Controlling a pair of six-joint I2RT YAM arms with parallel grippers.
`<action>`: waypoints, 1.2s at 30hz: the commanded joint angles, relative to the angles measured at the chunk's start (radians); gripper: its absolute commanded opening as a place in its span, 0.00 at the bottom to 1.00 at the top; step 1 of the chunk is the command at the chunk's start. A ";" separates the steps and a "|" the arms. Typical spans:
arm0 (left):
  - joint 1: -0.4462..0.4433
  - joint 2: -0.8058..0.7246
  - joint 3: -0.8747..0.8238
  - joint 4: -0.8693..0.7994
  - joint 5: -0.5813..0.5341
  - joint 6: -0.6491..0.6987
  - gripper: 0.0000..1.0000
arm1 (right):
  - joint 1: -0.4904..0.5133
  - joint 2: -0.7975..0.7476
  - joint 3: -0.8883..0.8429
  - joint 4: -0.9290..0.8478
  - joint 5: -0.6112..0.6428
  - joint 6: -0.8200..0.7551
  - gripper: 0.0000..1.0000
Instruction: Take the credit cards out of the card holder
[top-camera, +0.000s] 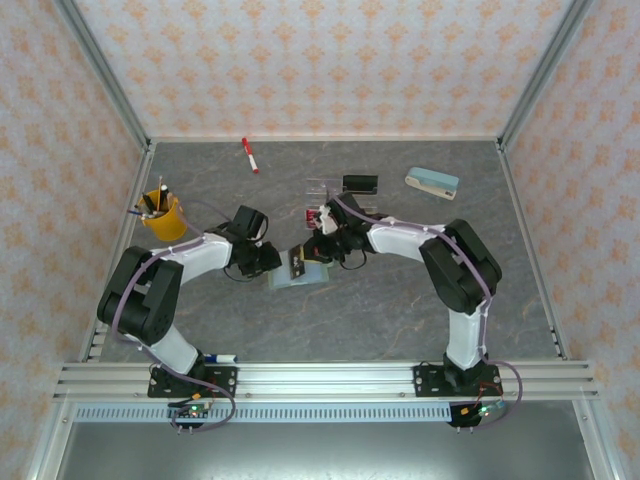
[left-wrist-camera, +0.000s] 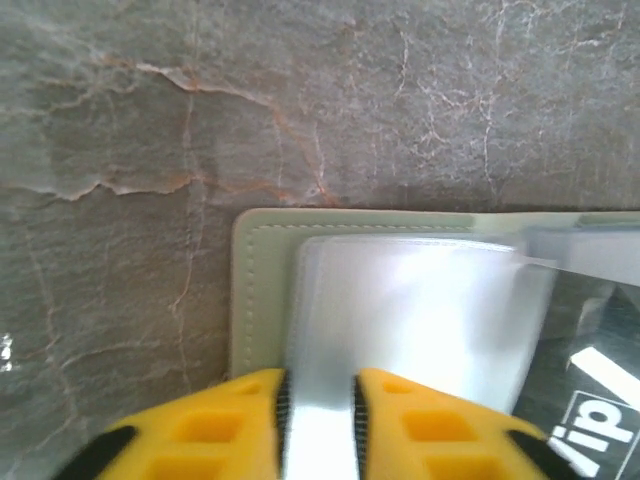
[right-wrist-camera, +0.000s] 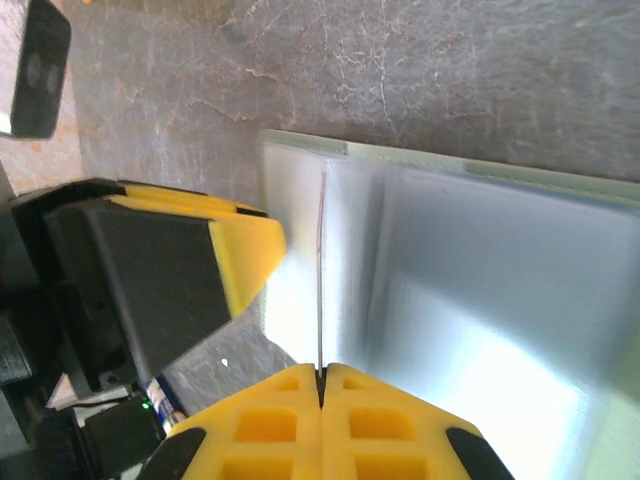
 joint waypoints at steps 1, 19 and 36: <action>0.003 -0.068 0.081 -0.126 -0.014 0.051 0.37 | -0.012 -0.103 0.004 -0.094 0.077 -0.133 0.00; 0.069 -0.278 0.182 -0.239 -0.339 0.154 1.00 | -0.158 -0.279 0.357 -0.465 0.442 -0.826 0.00; 0.094 -0.255 0.192 -0.232 -0.212 0.172 1.00 | -0.258 0.090 0.860 -0.883 0.518 -1.541 0.00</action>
